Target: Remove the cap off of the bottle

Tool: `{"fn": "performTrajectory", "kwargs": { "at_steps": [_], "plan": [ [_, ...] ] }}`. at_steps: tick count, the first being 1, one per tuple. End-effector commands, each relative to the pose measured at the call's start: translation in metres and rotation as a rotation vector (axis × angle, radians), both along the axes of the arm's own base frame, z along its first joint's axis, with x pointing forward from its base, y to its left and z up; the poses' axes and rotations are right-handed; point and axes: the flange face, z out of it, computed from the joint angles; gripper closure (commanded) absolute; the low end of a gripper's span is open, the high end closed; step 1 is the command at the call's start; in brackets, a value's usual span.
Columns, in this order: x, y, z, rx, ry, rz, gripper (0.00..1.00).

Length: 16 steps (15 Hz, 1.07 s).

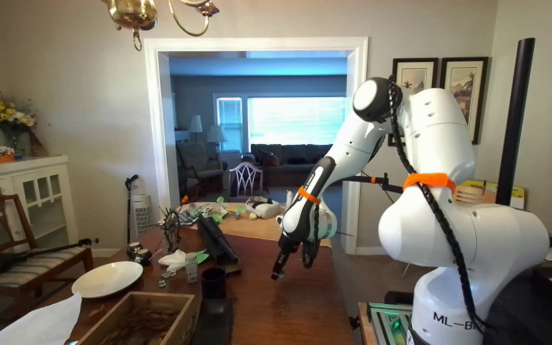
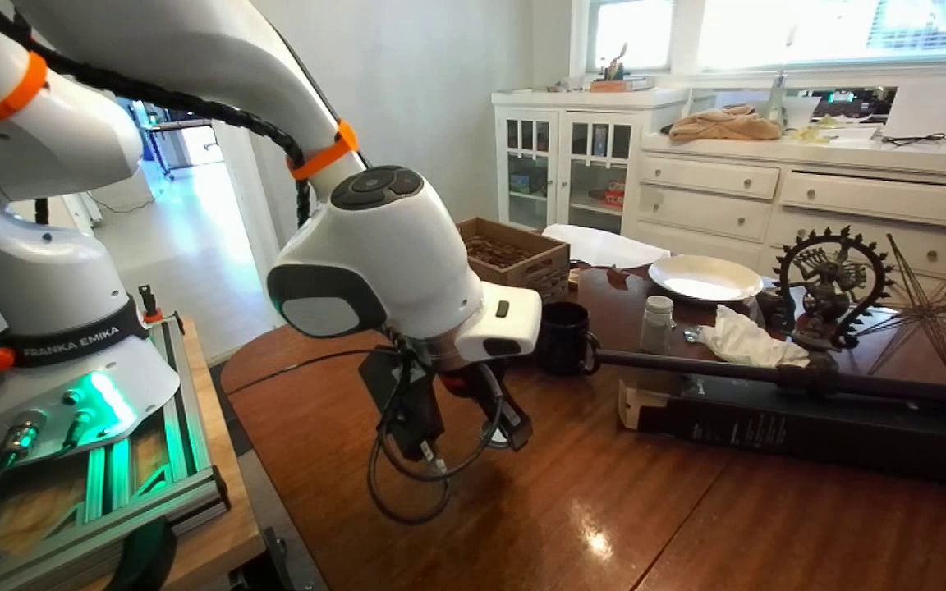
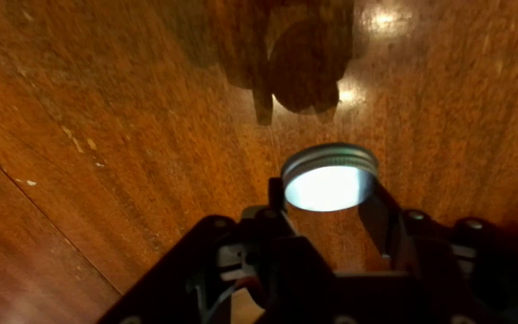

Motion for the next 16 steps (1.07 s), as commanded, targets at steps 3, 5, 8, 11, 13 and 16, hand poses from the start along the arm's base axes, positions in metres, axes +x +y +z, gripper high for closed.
{"fn": "performTrajectory", "kwargs": {
  "at_steps": [3, 5, 8, 11, 13, 16],
  "plan": [
    [-0.009, 0.004, -0.017, -0.066, 0.047, 0.023, 0.80],
    [-0.009, 0.005, -0.022, -0.078, 0.062, 0.030, 0.80],
    [-0.006, 0.008, -0.027, -0.089, 0.078, 0.033, 0.70],
    [-0.001, 0.013, -0.030, -0.099, 0.088, 0.038, 0.64],
    [0.003, 0.017, -0.031, -0.103, 0.095, 0.041, 0.62],
    [0.009, 0.020, -0.033, -0.105, 0.103, 0.044, 0.49]
  ]
}}
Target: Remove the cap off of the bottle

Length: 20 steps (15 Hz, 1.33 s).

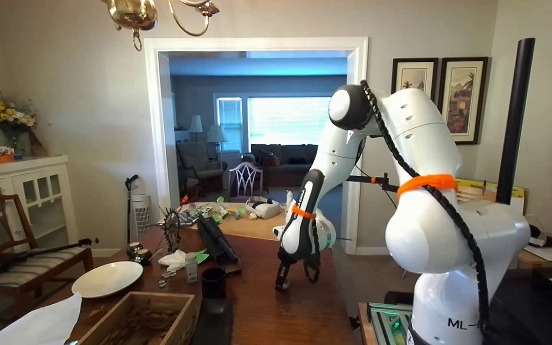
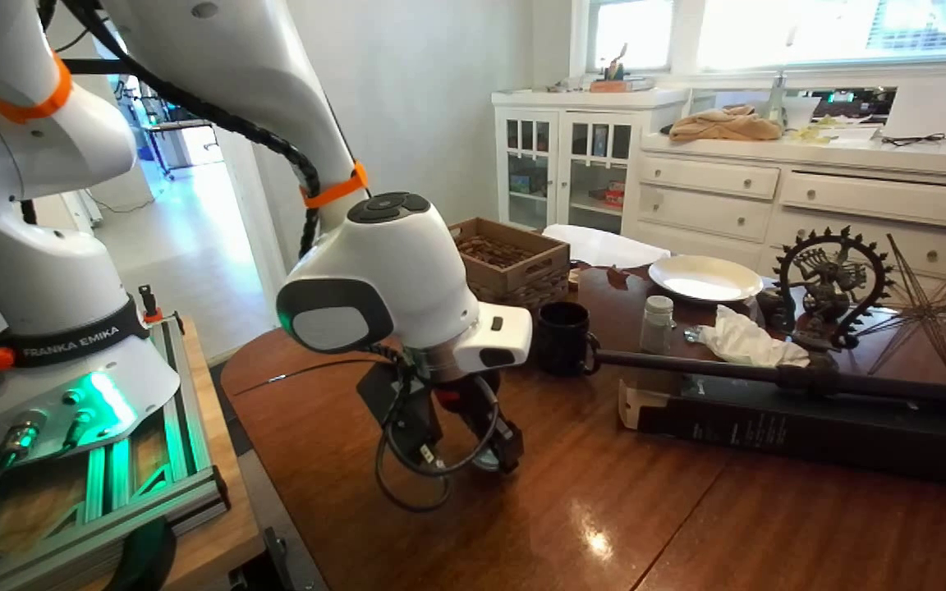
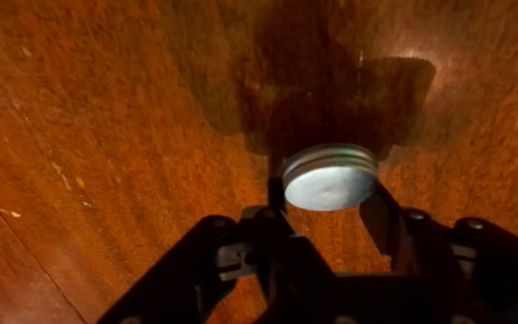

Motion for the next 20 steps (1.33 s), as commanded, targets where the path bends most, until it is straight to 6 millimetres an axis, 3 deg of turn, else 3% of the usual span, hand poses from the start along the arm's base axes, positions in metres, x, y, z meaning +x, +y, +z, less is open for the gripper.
{"fn": "performTrajectory", "kwargs": {
  "at_steps": [1, 7, 9, 12, 20],
  "plan": [
    [0.006, 0.005, -0.002, -0.013, 0.001, 0.000, 0.48],
    [0.017, 0.011, -0.002, -0.017, 0.007, 0.000, 0.40],
    [0.024, 0.014, 0.000, -0.006, -0.001, -0.014, 0.16],
    [0.034, 0.021, 0.010, 0.035, -0.013, -0.055, 0.01],
    [0.047, 0.016, 0.039, 0.140, 0.138, -0.200, 0.00]
  ]
}}
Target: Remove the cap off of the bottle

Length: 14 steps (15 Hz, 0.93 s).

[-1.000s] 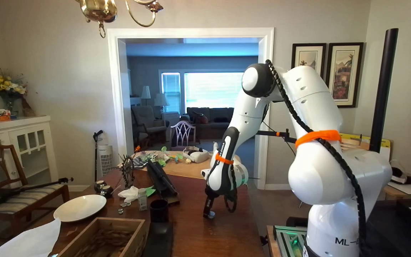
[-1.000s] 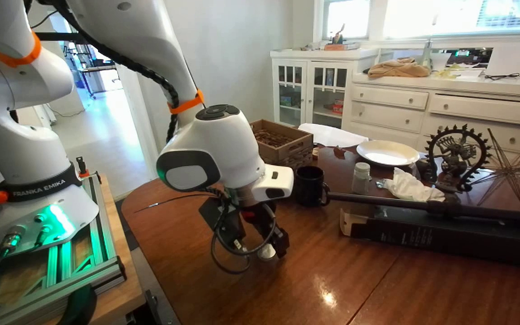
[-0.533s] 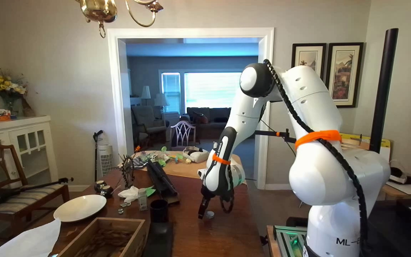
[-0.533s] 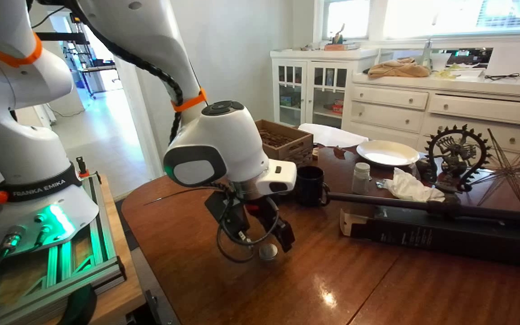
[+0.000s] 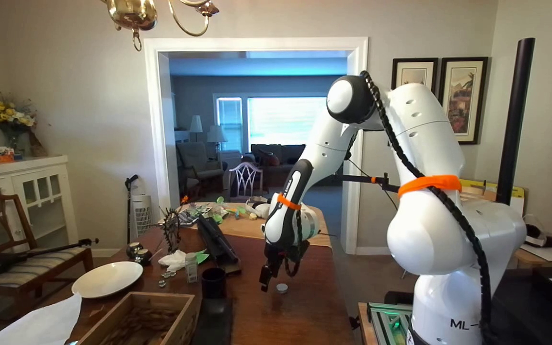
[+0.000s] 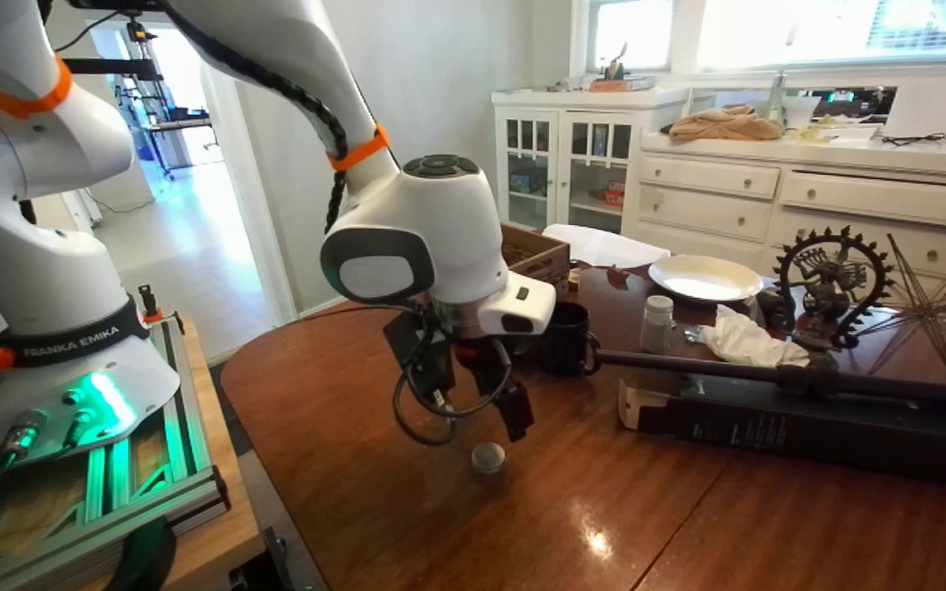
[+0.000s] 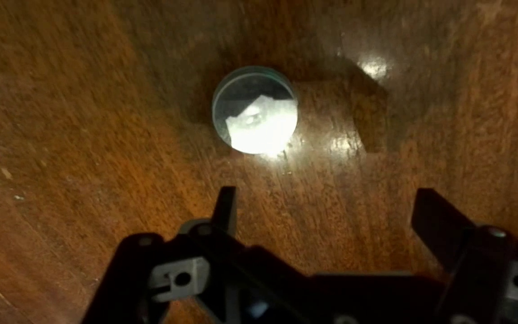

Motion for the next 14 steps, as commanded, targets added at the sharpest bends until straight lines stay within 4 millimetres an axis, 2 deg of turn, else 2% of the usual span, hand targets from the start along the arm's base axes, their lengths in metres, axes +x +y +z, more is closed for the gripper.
{"fn": "performTrajectory", "kwargs": {
  "at_steps": [1, 5, 14],
  "plan": [
    [0.004, -0.005, 0.023, 0.029, 0.074, -0.062, 0.00],
    [0.013, -0.006, 0.047, 0.010, 0.050, -0.067, 0.00],
    [0.031, 0.006, 0.091, -0.033, -0.040, -0.016, 0.00]
  ]
}}
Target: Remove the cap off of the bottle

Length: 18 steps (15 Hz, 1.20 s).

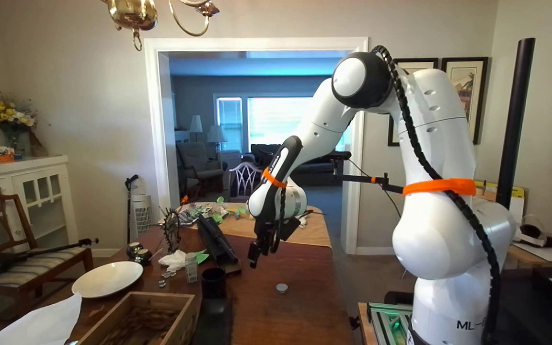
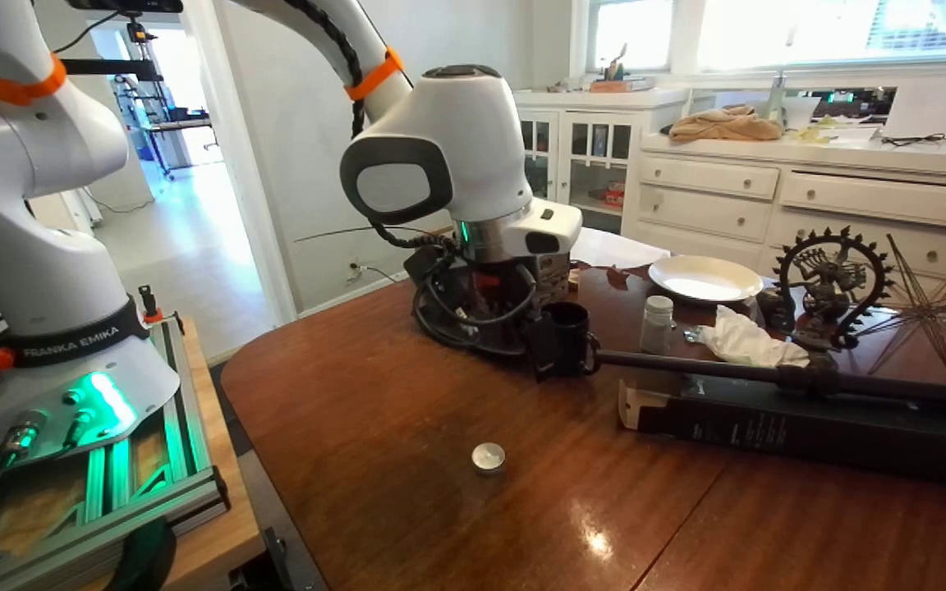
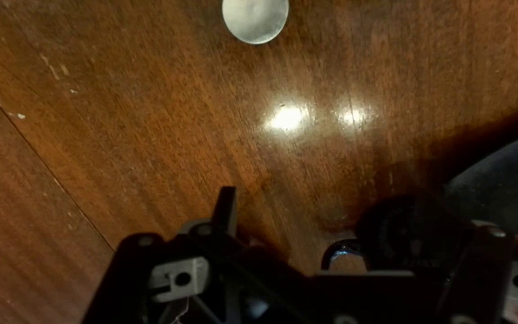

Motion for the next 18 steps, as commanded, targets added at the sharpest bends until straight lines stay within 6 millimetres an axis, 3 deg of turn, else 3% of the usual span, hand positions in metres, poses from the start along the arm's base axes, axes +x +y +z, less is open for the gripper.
{"fn": "performTrajectory", "kwargs": {
  "at_steps": [1, 6, 18],
  "plan": [
    [-0.002, 0.007, 0.016, 0.004, -0.019, 0.028, 0.00],
    [-0.003, 0.007, 0.027, 0.001, -0.052, 0.051, 0.00],
    [-0.029, 0.002, 0.051, 0.002, -0.113, 0.109, 0.00]
  ]
}}
